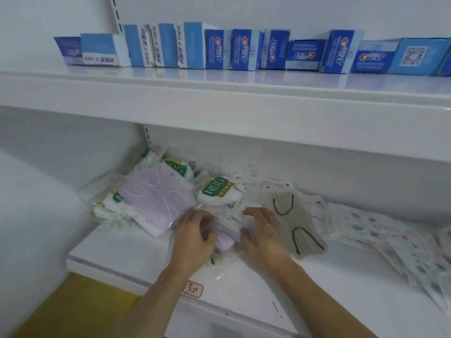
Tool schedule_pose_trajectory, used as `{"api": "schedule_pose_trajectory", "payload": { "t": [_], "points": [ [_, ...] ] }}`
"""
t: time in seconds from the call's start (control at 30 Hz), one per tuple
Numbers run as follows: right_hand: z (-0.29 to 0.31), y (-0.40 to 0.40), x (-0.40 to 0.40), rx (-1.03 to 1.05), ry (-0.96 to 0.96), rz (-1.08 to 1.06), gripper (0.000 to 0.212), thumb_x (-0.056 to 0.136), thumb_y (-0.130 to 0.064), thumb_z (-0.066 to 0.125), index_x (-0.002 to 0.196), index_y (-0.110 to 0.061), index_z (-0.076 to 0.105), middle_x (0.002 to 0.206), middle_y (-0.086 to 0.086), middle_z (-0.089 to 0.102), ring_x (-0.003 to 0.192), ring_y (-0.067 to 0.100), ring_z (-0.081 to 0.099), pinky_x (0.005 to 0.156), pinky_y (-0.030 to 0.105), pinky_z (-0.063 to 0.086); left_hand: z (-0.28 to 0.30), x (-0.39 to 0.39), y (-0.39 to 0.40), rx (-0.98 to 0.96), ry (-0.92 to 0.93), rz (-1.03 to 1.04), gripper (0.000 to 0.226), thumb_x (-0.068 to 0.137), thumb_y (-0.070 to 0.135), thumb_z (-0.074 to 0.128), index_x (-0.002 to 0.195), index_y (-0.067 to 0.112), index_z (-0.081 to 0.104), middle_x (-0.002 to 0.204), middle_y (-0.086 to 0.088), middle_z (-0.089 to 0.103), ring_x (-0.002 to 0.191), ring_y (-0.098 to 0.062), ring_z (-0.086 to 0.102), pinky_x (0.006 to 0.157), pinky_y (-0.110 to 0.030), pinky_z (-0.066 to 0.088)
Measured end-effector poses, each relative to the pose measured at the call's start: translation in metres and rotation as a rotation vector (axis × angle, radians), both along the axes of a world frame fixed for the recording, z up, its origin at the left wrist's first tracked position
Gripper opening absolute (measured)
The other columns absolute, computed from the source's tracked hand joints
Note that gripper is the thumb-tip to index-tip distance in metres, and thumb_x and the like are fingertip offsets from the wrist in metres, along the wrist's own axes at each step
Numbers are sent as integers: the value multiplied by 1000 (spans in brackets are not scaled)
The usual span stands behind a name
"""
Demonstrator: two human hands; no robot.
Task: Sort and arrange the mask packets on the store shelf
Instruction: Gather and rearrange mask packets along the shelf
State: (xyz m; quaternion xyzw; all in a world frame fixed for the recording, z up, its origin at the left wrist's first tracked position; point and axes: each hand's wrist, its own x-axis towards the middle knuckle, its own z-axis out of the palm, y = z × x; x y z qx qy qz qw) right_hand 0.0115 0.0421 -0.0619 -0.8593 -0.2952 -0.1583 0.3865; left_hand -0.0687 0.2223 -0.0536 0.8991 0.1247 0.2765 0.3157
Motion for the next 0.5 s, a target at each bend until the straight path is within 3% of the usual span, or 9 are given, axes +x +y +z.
{"api": "schedule_pose_trajectory", "payload": {
  "t": [0.13, 0.2, 0.27, 0.37, 0.5],
  "points": [
    [17, 29, 10, -93, 22, -19, 60, 72, -22, 64, 131, -26, 53, 135, -4, 54, 126, 21, 48, 99, 48, 46, 0, -2, 0, -62, -30, -64, 21, 73, 21, 61, 93, 26, 66, 93, 19, 60, 82, -8, 62, 71, -35, 56],
    [32, 42, 20, -244, 94, 65, 78, 73, -29, 64, 146, -33, 37, 155, -7, 35, 143, 19, 29, 113, 46, 35, -1, 1, 1, -83, -39, -59, 18, 75, 13, 67, 89, 25, 67, 89, 18, 60, 79, -4, 61, 69, -31, 55],
    [40, 57, 32, -380, 98, 132, 86, 75, -35, 66, 152, -38, 27, 162, -8, 22, 150, 20, 17, 116, 47, 28, -3, 4, 2, -111, -49, -40, 19, 76, 7, 70, 84, 24, 66, 85, 16, 60, 77, -5, 60, 68, -30, 54],
    [35, 77, 49, -396, 67, 197, 67, 83, -22, 62, 146, -37, 45, 157, -6, 39, 145, 23, 31, 113, 47, 39, -5, 4, 2, -141, -47, -32, 20, 77, 4, 69, 82, 23, 66, 82, 13, 63, 76, -5, 61, 69, -30, 53],
    [35, 75, 50, -107, -24, 135, 46, 90, 3, 52, 126, -18, 71, 133, 3, 67, 126, 21, 56, 115, 42, 41, -7, 4, 2, -119, -21, -28, 18, 78, 7, 66, 83, 24, 66, 78, 12, 66, 72, -7, 62, 69, -36, 55]
  ]
}}
